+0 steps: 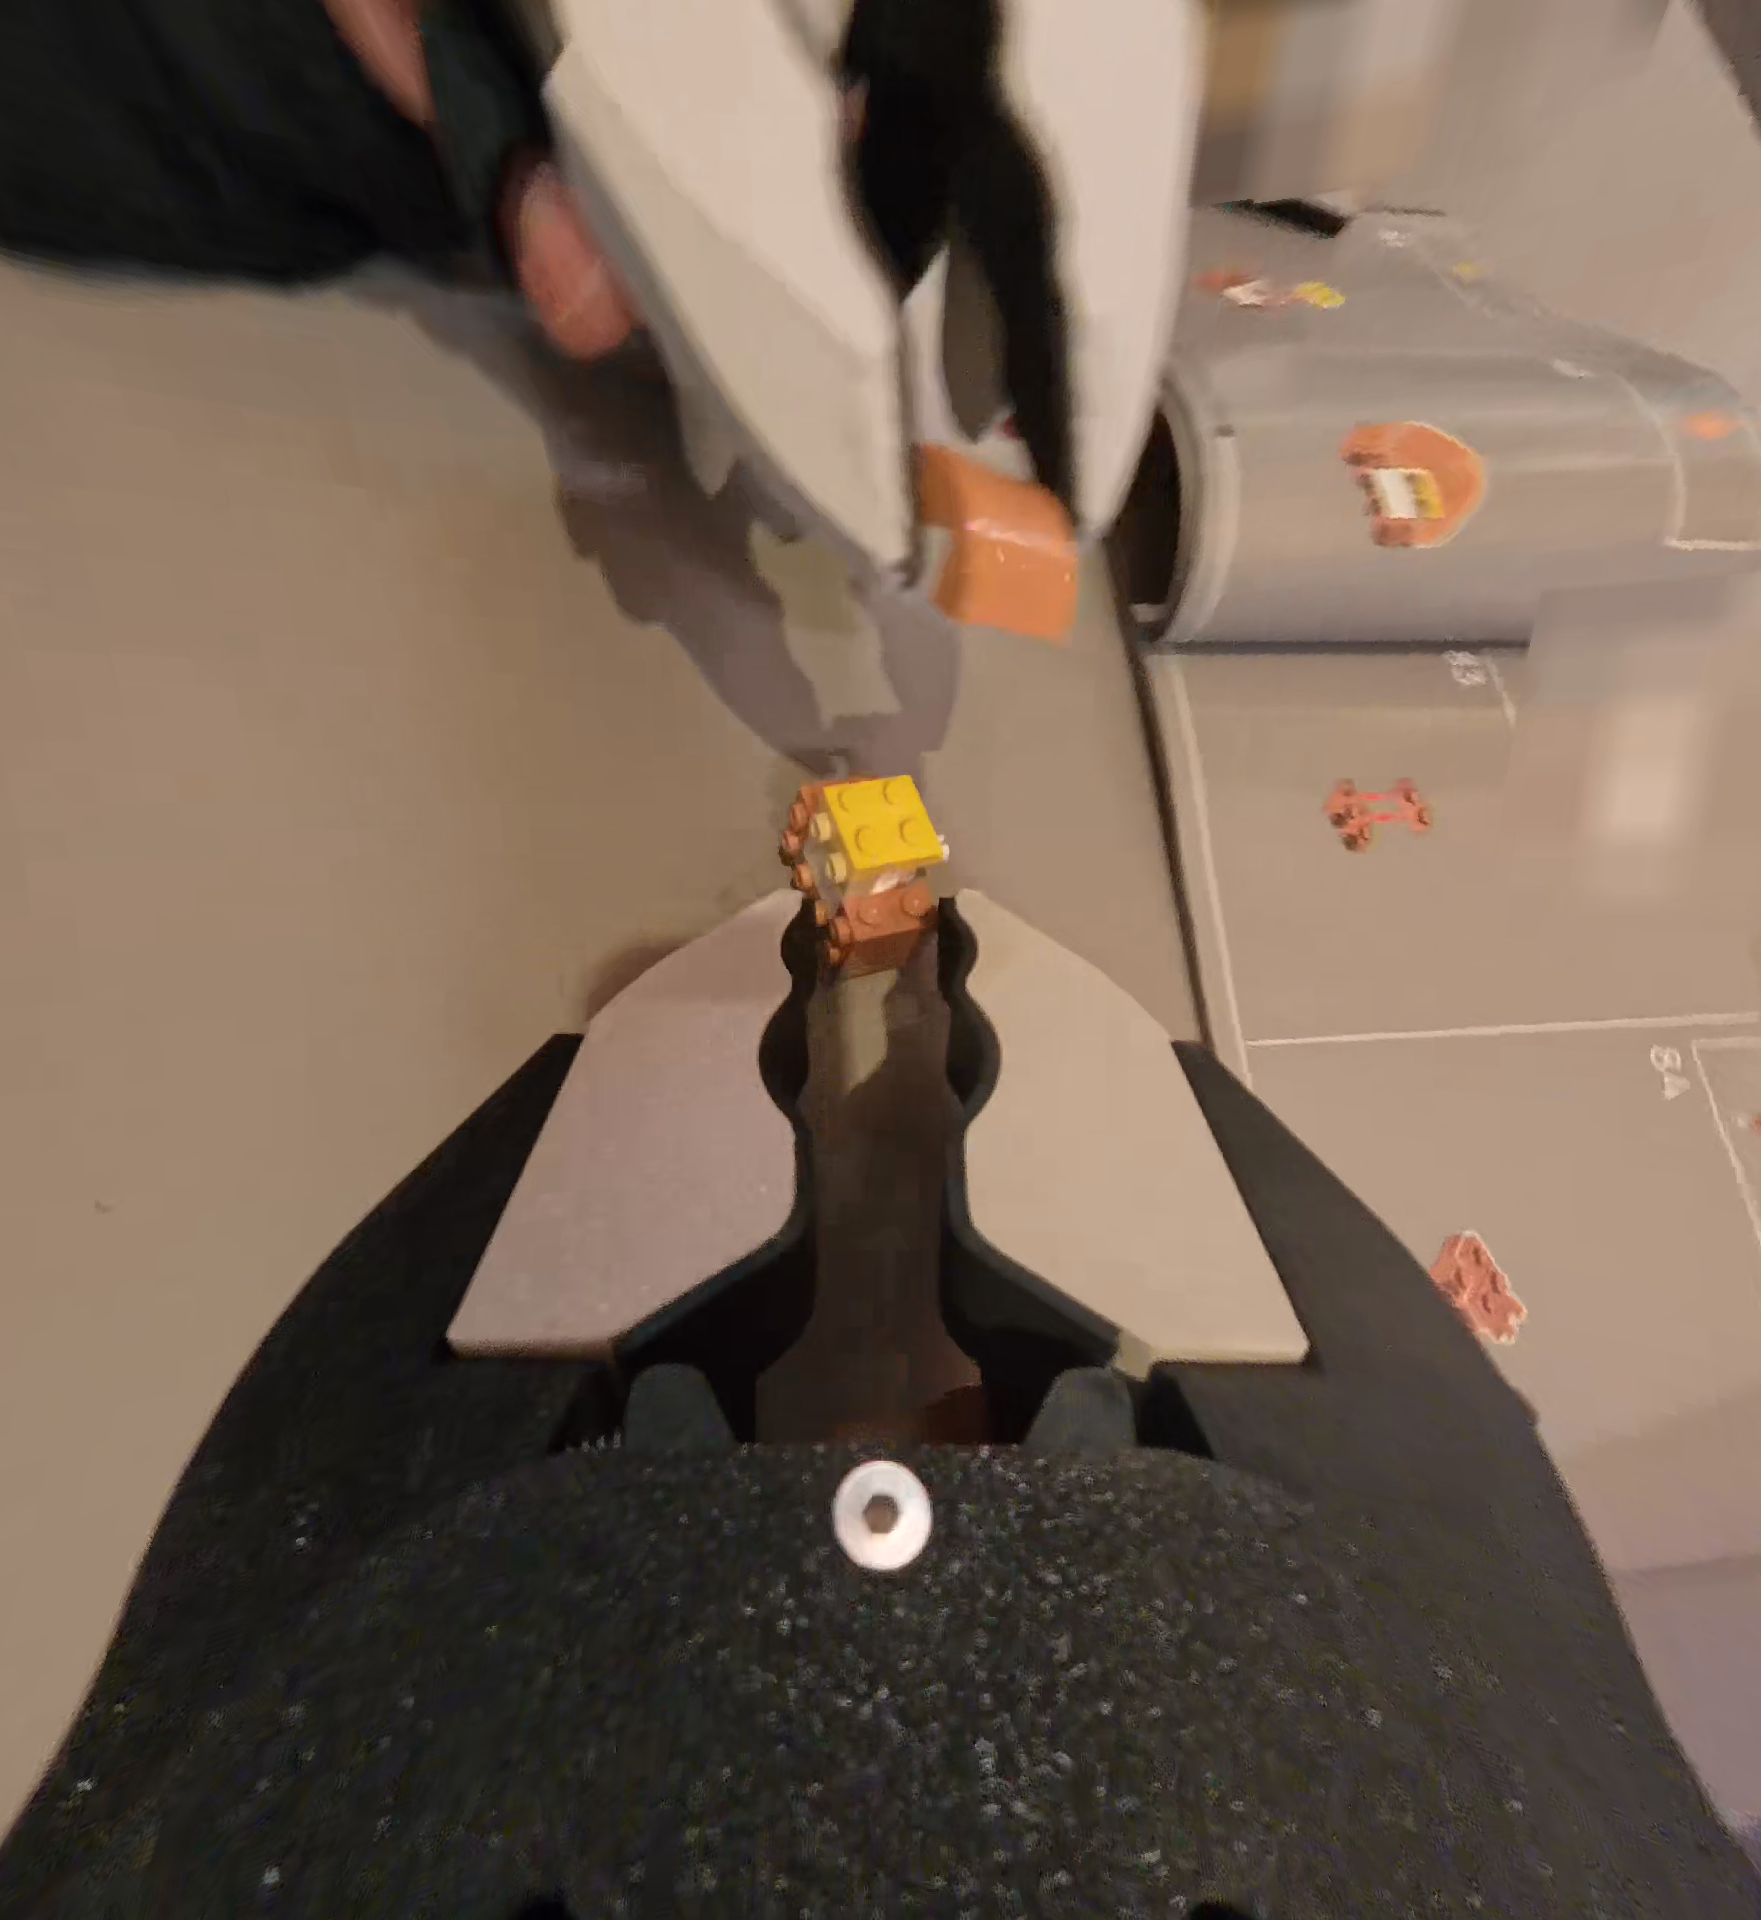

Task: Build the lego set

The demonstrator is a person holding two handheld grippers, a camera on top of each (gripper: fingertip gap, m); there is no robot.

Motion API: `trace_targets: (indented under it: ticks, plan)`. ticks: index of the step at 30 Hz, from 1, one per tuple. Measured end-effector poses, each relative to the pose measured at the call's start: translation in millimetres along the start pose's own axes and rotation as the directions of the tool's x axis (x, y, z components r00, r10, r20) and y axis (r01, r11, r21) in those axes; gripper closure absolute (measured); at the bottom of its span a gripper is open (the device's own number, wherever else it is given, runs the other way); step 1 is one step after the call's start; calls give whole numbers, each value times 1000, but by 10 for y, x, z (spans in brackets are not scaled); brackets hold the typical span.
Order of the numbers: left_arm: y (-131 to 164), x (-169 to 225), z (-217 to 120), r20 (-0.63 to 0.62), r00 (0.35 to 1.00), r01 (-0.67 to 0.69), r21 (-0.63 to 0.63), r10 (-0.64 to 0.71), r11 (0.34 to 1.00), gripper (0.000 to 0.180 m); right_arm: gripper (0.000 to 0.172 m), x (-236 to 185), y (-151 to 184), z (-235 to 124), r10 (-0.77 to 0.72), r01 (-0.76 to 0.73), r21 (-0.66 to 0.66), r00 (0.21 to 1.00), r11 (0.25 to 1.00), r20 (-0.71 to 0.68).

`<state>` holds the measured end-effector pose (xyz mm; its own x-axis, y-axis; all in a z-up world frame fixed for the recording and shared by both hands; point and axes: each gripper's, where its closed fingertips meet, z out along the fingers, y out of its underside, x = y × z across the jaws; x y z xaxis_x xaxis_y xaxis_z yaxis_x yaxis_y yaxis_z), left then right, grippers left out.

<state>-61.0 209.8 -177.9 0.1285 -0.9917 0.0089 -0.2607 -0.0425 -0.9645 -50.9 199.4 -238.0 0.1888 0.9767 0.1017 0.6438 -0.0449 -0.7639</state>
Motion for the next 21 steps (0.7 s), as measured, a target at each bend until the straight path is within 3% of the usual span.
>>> trace_targets:
  ticks: [3,6,21]
  plan:
    - [-28,4,-2,2,1000,11,19,-11,1000,163,150,69,-130,-96,189,-193,111,981,975,49]
    - [-92,17,-1,10,1000,18,60,-19,998,163,150,49,-237,-158,267,-288,190,955,939,127]
    - [-104,31,-4,54,997,-61,5,61,998,162,150,112,-462,-312,277,-304,389,953,870,125]
